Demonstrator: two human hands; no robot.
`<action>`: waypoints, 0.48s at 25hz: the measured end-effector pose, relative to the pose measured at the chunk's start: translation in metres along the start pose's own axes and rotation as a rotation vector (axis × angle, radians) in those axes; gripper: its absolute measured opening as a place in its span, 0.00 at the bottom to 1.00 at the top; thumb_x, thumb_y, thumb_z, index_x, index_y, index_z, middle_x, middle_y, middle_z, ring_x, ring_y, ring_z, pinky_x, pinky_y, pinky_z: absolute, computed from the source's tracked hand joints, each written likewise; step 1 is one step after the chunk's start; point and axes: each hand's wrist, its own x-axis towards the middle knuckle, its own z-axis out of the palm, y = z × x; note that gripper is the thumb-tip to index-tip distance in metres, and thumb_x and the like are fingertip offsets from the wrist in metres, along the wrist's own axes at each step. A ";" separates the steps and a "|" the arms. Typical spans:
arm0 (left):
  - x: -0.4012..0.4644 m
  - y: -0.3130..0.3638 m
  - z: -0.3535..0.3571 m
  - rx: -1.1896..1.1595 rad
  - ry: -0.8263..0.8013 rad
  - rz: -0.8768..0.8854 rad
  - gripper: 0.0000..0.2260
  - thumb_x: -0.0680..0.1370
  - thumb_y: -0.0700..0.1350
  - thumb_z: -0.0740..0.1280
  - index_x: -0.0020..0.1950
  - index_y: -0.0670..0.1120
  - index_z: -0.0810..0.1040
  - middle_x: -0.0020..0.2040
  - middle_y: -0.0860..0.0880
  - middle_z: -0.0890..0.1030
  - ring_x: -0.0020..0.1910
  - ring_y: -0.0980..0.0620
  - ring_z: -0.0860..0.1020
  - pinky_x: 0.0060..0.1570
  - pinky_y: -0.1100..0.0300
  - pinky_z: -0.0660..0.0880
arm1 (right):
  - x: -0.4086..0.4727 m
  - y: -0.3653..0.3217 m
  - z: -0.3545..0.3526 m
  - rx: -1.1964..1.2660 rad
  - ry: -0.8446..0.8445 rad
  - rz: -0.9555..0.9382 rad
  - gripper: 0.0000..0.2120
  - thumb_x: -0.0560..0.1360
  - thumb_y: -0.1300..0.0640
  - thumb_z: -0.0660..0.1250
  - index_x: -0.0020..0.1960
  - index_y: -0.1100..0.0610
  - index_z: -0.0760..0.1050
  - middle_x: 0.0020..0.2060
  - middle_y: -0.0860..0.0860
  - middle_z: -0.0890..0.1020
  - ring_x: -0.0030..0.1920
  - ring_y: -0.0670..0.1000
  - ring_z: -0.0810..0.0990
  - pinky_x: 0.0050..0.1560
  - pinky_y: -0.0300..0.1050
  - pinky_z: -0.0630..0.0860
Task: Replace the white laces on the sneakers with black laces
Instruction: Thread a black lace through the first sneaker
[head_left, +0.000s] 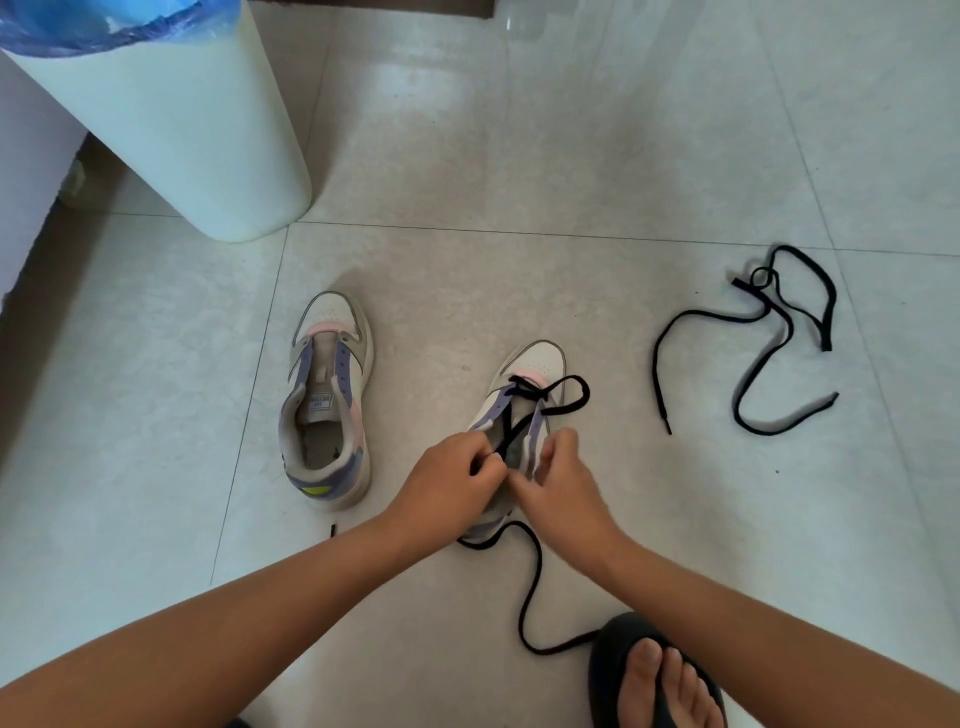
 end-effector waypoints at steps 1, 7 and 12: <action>-0.002 0.001 -0.001 -0.017 -0.021 0.006 0.11 0.78 0.43 0.60 0.38 0.39 0.69 0.32 0.50 0.69 0.30 0.56 0.64 0.31 0.65 0.63 | -0.001 0.001 0.004 -0.019 -0.011 -0.015 0.13 0.75 0.55 0.65 0.44 0.55 0.60 0.32 0.47 0.69 0.30 0.45 0.66 0.30 0.37 0.63; -0.017 0.008 -0.017 0.172 -0.071 0.260 0.11 0.78 0.46 0.58 0.35 0.49 0.63 0.30 0.52 0.66 0.30 0.54 0.64 0.30 0.63 0.60 | 0.018 0.000 0.002 0.086 0.203 0.085 0.13 0.75 0.62 0.60 0.37 0.54 0.58 0.31 0.49 0.65 0.29 0.46 0.61 0.26 0.35 0.64; -0.062 -0.006 -0.027 0.536 -0.127 0.562 0.06 0.70 0.48 0.58 0.35 0.51 0.61 0.28 0.55 0.65 0.25 0.55 0.64 0.22 0.67 0.54 | 0.026 0.001 -0.003 0.158 0.230 0.142 0.11 0.75 0.63 0.59 0.38 0.56 0.58 0.33 0.51 0.66 0.30 0.50 0.67 0.28 0.49 0.77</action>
